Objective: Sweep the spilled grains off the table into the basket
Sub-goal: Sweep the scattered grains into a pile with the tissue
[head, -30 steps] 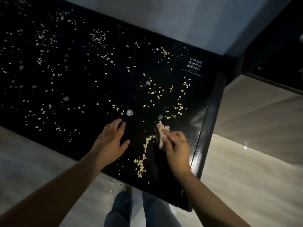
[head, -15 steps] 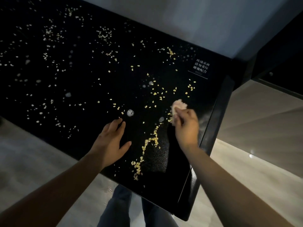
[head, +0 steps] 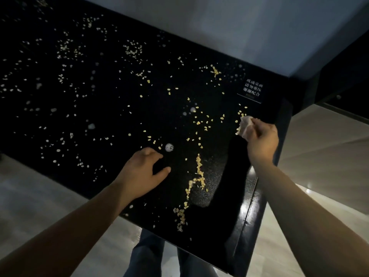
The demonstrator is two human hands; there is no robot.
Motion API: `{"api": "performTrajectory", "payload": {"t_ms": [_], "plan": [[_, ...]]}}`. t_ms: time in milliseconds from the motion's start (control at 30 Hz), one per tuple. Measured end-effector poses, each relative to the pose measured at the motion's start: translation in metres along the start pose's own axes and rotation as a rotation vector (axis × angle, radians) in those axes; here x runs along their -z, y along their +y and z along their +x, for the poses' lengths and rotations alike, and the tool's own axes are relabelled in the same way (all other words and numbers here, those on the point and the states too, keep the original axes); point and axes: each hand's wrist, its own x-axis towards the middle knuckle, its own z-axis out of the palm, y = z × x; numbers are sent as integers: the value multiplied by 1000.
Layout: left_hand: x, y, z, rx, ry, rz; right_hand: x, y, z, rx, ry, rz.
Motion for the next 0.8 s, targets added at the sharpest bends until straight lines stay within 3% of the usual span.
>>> {"api": "performTrajectory", "payload": {"t_ms": [133,333,400,467,567,800], "plan": [[19,0,28,-24,38,-16,-23,2,0,4,-1,-53],[22,4,69,-117,49,1,-50,-22,-64,189,-318,-3],[21,5,82,-128,44,25,-45,-26,-69,123,-268,94],[19,6,92,-147,46,62,-33,-30,-56,74,-100,167],[16,9,102,-148,37,114,-12,-30,-5,121,95,107],[8,11,107,-116,27,180,-32,0,67,44,24,-27]]}}
